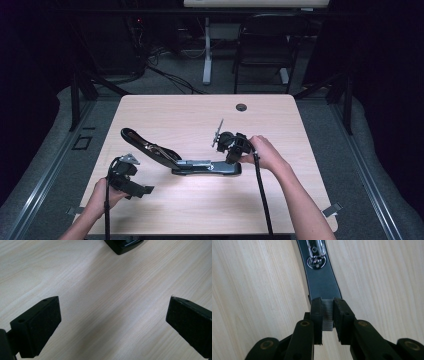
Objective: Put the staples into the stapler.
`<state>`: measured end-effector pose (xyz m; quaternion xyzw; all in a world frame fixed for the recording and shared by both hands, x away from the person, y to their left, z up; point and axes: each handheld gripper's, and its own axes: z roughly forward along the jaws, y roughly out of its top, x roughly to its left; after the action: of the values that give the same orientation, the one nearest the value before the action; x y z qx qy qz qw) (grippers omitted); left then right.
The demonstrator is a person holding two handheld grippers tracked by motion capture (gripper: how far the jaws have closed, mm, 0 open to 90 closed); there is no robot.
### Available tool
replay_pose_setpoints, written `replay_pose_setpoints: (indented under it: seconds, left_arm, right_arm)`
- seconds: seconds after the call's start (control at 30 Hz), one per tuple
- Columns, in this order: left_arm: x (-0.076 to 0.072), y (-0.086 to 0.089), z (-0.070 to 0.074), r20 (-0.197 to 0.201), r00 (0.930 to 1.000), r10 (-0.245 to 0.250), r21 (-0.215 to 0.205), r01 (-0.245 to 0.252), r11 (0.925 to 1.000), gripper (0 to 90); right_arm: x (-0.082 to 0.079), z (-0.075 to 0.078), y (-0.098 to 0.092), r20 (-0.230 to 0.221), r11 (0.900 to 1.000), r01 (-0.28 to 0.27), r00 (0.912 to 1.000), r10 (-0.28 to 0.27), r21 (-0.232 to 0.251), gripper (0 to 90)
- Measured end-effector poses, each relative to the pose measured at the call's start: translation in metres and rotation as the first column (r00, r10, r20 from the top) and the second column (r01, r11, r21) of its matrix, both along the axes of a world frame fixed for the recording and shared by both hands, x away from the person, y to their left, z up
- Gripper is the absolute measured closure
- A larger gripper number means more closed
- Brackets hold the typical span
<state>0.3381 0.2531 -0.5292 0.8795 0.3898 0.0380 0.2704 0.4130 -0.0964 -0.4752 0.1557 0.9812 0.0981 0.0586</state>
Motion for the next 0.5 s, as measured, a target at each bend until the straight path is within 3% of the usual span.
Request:
replay_pose_setpoints:
  seconds: [0.5]
  left_arm:
    - [0.0, 0.0, 0.0, -0.002, 1.0, 0.002, 0.003, -0.002, 1.0, 0.1]
  right_arm:
    - [0.008, 0.0, 0.018, -0.01, 0.999, -0.048, 0.9988, 0.048, 0.019, 78.4]
